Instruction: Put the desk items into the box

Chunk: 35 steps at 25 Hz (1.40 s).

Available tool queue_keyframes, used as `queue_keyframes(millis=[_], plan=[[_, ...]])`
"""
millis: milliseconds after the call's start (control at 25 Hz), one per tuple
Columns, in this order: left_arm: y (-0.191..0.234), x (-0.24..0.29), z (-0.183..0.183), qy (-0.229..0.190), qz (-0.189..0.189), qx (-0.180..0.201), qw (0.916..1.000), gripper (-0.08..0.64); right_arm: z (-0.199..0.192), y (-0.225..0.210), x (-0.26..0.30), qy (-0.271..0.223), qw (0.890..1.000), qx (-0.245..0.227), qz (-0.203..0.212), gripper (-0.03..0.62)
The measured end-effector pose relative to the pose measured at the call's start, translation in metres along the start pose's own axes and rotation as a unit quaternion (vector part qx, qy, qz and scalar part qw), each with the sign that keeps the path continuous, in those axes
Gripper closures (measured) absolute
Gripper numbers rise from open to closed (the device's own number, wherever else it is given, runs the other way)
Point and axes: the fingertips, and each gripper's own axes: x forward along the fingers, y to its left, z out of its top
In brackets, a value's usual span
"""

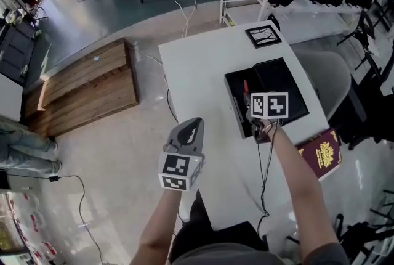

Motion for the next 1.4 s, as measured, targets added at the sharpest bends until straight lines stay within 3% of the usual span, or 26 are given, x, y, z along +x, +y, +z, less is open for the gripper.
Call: queue_keyframes(millis=[1000, 1400], plan=[[0.009, -0.003, 0.001, -0.003, 0.013, -0.004, 0.9999, 0.554, -0.021, -0.009, 0.02, 0.063, 0.996, -0.041, -0.05, 0.534], [0.009, -0.002, 0.0, 0.001, 0.016, -0.007, 0.9998, 0.554, -0.018, -0.009, 0.018, 0.056, 0.996, -0.047, -0.047, 0.516]])
